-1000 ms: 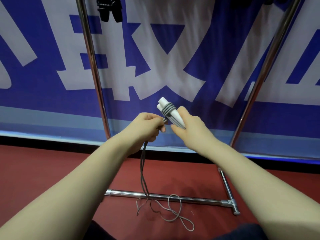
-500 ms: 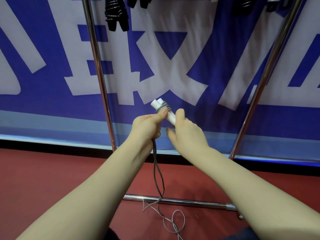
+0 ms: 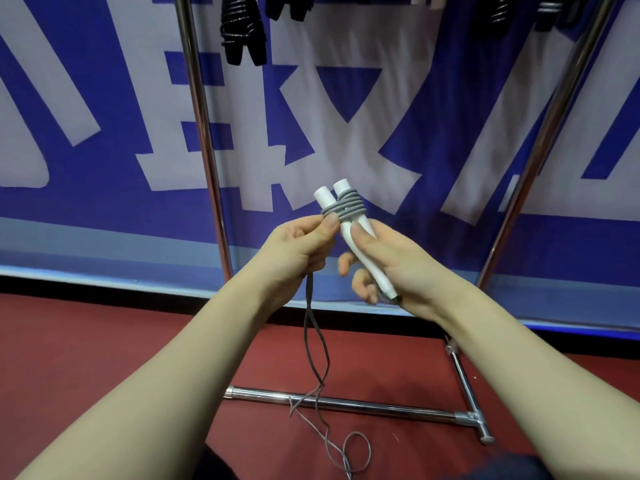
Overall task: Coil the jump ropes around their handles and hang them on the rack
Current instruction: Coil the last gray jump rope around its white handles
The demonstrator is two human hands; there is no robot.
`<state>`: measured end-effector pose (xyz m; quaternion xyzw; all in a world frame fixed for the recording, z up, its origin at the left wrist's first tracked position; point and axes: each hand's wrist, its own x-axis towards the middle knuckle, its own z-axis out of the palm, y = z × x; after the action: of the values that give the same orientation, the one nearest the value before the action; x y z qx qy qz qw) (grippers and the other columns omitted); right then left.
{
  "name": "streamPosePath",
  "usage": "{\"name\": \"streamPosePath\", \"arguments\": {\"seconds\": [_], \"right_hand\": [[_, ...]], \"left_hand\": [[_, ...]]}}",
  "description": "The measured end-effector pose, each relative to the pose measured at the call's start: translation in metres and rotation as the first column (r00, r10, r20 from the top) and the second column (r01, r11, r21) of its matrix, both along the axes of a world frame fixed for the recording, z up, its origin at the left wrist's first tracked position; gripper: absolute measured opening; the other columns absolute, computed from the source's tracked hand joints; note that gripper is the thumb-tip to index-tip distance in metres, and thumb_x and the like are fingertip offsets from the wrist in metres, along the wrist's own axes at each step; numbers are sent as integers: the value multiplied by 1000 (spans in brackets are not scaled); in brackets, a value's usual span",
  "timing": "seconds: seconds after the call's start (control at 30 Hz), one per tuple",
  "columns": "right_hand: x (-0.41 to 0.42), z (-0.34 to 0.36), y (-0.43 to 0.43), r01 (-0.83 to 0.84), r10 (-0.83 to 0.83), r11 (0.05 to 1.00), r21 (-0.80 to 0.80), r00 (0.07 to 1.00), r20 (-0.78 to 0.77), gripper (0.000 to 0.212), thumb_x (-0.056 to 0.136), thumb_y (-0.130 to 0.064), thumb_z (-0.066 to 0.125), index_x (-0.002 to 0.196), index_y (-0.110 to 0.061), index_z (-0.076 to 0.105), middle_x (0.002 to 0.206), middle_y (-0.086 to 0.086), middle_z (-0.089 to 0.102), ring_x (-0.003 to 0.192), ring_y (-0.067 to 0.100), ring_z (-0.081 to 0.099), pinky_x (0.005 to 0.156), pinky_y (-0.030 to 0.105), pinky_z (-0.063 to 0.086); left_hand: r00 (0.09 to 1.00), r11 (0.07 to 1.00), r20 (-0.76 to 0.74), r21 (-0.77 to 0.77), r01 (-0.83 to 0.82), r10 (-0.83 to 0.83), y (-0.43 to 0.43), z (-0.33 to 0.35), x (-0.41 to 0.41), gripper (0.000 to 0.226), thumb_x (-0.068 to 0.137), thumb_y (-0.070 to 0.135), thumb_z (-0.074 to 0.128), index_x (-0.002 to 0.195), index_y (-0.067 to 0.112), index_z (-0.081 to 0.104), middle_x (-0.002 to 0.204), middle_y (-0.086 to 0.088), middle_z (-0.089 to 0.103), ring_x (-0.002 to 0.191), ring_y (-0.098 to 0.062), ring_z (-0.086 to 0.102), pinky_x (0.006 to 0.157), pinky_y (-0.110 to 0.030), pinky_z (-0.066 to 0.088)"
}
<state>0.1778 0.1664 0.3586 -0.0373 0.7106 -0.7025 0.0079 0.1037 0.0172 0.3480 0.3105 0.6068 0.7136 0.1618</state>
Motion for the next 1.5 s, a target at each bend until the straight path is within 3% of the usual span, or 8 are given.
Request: {"name": "streamPosePath", "arguments": {"seconds": [0.17, 0.63, 1.0, 1.1, 1.17, 1.23, 1.37, 1.5], "right_hand": [[-3, -1, 3, 129, -116, 979, 161, 989, -87, 31, 96, -42, 55, 113, -17, 55, 63, 0, 55, 40, 16, 40, 44, 27, 27], [-1, 5, 5, 241, -184, 932, 270, 958, -220, 22, 99, -35, 53, 107, -15, 48, 57, 3, 47, 34, 15, 34, 37, 22, 31], [8, 3, 24, 85, -54, 979, 187, 984, -167, 24, 100, -31, 52, 119, -20, 64, 58, 3, 45, 37, 15, 31, 36, 21, 29], [8, 6, 26, 113, -97, 990, 87, 981, -168, 22, 100, -29, 53, 115, -21, 65, 58, 3, 44, 34, 14, 29, 35, 19, 28], [6, 8, 29, 180, -170, 983, 33, 967, -189, 15, 100, -28, 53, 107, -21, 64, 57, 2, 44, 33, 13, 28, 35, 18, 26], [4, 11, 31, 264, -265, 964, -30, 942, -208, 12, 100, -28, 53, 99, -23, 63, 59, 2, 43, 35, 13, 28, 36, 19, 26], [3, 13, 31, 423, -431, 901, -93, 854, -290, 13, 100, -26, 55, 107, -21, 64, 62, 2, 39, 45, 12, 34, 36, 22, 28], [3, 16, 29, 537, -542, 834, -125, 755, -371, 19, 101, -22, 54, 116, -13, 61, 60, 1, 39, 48, 12, 35, 36, 22, 31]], "left_hand": [[999, 999, -50, -46, -4, 2, -5, -1, -1, 24, 89, 35, 55, 76, 18, 63, 61, 5, 38, 54, -8, 26, 53, -19, 24], [899, 924, -311, -125, -361, 309, 15, -4, 3, 54, 104, 41, 39, 86, -6, 57, 62, 3, 50, 51, -7, 36, 56, -26, 33], [996, 991, -53, -105, -80, 75, 16, -6, 3, 34, 93, 43, 56, 87, 10, 63, 58, 1, 51, 46, -10, 28, 46, -21, 27], [1000, 996, 28, -90, 9, -7, 16, -10, 4, 16, 90, 18, 66, 98, 8, 56, 57, 0, 52, 46, -11, 36, 48, -20, 34], [999, 982, -27, -186, -37, 32, 14, -24, -1, 19, 86, -5, 67, 92, 9, 55, 64, -3, 57, 50, -14, 48, 56, -28, 45], [987, 927, -145, -357, -113, 64, 14, -39, -5, 15, 85, 0, 69, 88, 8, 57, 70, -2, 64, 59, -16, 62, 72, -38, 52], [991, 770, -130, -631, -96, 17, 22, -68, -8, 21, 92, 27, 67, 87, 8, 63, 72, -5, 70, 57, -4, 59, 56, -11, 43], [982, 672, -187, -729, -133, -9, 25, -82, -13, 24, 96, 29, 62, 76, 15, 66, 71, 2, 63, 64, -5, 54, 57, -6, 41]]}}
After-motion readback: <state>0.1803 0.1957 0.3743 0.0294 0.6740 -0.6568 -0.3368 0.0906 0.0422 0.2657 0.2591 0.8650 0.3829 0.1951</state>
